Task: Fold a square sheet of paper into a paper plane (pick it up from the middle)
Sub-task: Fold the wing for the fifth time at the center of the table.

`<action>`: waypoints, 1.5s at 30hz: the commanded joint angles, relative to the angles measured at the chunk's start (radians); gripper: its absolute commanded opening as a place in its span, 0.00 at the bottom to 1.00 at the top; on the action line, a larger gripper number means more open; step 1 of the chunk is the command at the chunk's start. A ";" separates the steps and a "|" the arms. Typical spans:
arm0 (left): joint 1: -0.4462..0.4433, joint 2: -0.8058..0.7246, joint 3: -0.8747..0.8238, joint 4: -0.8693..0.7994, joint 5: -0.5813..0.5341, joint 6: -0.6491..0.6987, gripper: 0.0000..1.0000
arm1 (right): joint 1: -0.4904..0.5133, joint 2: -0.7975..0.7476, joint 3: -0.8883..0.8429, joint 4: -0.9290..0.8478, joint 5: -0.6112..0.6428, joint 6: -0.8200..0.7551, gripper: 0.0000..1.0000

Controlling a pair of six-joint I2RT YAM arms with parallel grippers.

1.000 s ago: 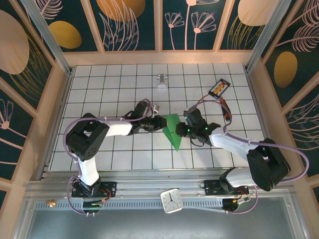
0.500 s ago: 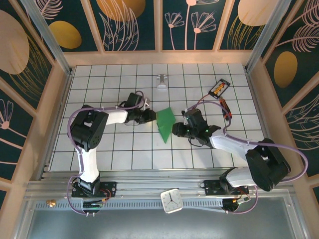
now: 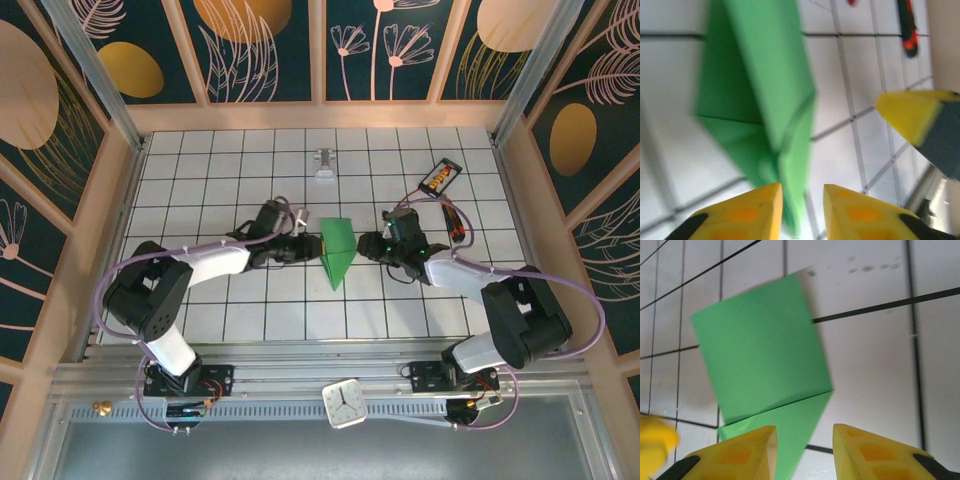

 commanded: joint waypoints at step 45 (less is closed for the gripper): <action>0.074 0.286 0.111 -0.088 0.223 0.269 0.00 | -0.078 0.341 0.137 0.172 -0.432 -0.045 0.26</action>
